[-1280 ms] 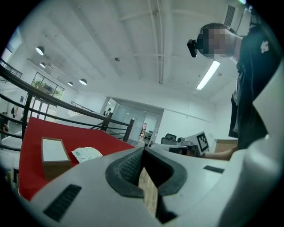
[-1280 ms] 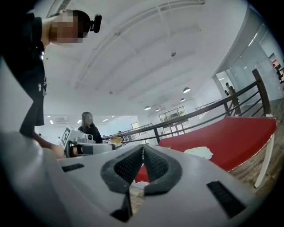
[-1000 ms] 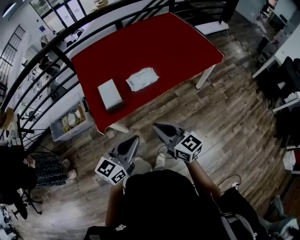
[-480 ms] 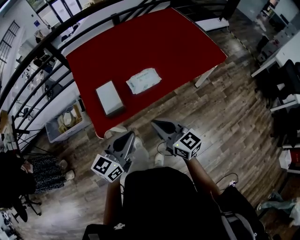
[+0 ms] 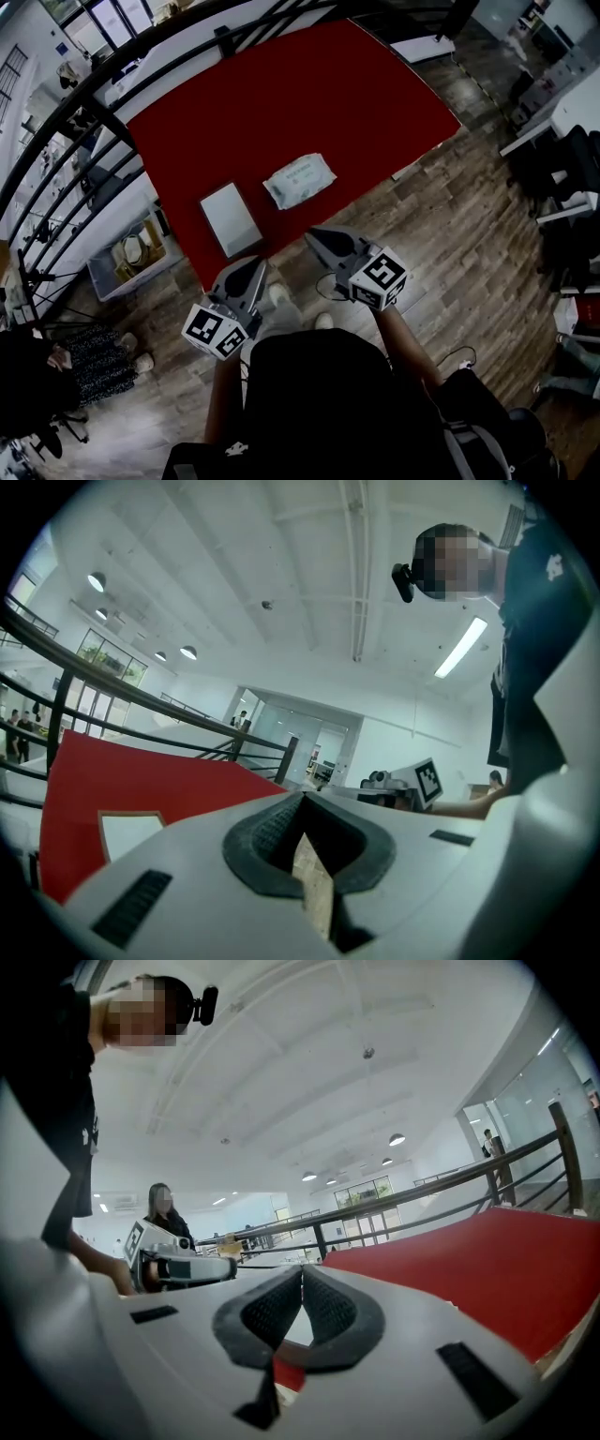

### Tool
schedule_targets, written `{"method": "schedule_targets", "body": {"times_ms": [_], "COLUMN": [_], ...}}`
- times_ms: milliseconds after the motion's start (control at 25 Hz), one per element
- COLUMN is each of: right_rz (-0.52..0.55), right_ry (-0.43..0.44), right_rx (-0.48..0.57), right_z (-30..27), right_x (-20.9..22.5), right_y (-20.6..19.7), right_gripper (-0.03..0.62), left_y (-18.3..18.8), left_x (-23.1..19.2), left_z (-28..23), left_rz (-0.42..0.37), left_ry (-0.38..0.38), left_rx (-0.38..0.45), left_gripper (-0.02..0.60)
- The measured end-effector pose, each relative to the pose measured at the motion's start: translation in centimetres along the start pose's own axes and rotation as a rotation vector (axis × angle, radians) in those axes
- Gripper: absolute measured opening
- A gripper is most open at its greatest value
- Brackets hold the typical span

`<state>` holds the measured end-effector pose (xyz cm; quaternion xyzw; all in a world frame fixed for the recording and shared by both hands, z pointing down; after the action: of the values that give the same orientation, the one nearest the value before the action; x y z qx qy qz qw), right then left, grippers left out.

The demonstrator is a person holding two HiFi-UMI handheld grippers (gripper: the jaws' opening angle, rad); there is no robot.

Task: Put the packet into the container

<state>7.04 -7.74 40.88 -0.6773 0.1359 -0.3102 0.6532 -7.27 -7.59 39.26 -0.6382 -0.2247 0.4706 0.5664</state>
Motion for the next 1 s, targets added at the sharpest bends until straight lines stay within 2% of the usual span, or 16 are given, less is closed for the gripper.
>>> {"method": "schedule_targets", "body": {"times_ms": [280,600,760,880,1000], "right_rz": [0.024,0.045,0.080,0.099,0.148], "right_ry": [-0.016,-0.025,0.006,0.038,0.118], "right_rx": [-0.041,-0.090,-0.139,-0.192,-0.265], "right_z": [-4.2,-6.4,-7.0,-7.5,-8.0], "right_x": [0.7,2.3,3.5,5.3,7.0], "right_y": [-0.4,-1.7,-2.1,-2.8,-3.7], "right_gripper": [0.021,0.021,0.021,0.021,0.021], "left_y": [1.4,0.1,-0.7,-0.5,-1.4], "left_x": [-5.0,-8.1,-9.1,-9.7,-10.4], "left_z": [-0.4,-1.5,-2.4,-3.9,-4.9], "left_rz": [0.016,-0.016,-0.010,-0.013,-0.017], "left_ry": [0.005,-0.038,-0.034,0.009,0.020], "left_rx": [0.006,-0.064,-0.075,-0.086,-0.085], "left_gripper": [0.005,0.005,0.005,0.005,0.005]}}
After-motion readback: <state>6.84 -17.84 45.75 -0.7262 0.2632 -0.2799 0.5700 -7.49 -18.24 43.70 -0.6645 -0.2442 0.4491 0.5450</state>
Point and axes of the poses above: the fingertips, and each gripper's own axes: z backward along the fingers, x to its right, y out of its top, the point moved 4 cm from there along z, backward along the fingers, and after that the axes turned 10 degrees about x, right-handed, at the moved point
